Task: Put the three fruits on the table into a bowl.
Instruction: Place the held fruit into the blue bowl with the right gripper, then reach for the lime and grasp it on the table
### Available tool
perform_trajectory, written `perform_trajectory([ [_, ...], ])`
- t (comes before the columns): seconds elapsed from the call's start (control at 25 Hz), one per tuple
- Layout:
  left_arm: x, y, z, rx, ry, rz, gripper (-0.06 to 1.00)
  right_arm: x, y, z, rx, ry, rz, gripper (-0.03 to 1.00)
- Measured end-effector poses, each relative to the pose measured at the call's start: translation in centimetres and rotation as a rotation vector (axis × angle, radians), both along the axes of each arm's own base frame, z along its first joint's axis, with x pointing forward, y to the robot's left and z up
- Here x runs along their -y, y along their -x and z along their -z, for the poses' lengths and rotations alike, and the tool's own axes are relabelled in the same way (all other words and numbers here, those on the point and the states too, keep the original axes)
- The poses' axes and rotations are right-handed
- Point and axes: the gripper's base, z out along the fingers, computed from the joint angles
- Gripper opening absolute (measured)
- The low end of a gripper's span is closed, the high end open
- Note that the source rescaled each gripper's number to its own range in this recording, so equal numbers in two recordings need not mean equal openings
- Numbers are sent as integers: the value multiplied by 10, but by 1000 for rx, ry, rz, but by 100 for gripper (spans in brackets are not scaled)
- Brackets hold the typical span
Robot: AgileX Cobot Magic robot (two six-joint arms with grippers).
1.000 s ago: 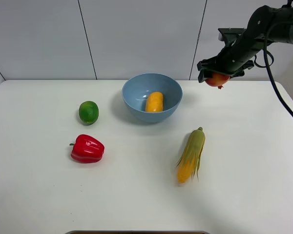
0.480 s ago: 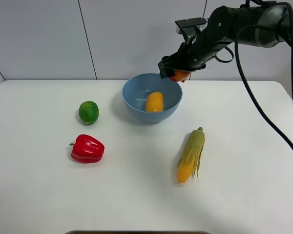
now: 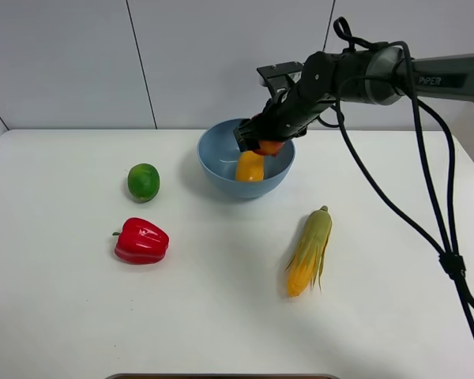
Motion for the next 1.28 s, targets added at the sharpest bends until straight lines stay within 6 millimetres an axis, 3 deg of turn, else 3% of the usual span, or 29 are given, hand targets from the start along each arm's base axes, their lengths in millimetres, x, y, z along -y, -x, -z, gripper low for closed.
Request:
perform_trajectory([
  [0.16, 0, 0, 0, 0, 0, 0, 100, -1, 0, 3, -12, -11, 8, 46],
  [0.28, 0, 0, 0, 0, 0, 0, 100, -1, 0, 3, -13, -17, 11, 84],
  [0.32, 0, 0, 0, 0, 0, 0, 100, -1, 0, 3, -16, -16, 10, 91],
  [0.44, 0, 0, 0, 0, 0, 0, 100, -1, 1, 2, -18, -15, 9, 100],
  [0.52, 0, 0, 0, 0, 0, 0, 100, -1, 2, -2, -22, -15, 6, 100],
  [0.72, 0, 0, 0, 0, 0, 0, 100, 6, 19, -56, 19, -37, -18, 100],
  [0.88, 0, 0, 0, 0, 0, 0, 100, 17, 46, -101, 8, -10, -62, 100],
  [1.28, 0, 0, 0, 0, 0, 0, 100, 65, 142, -210, 11, 47, -68, 100],
])
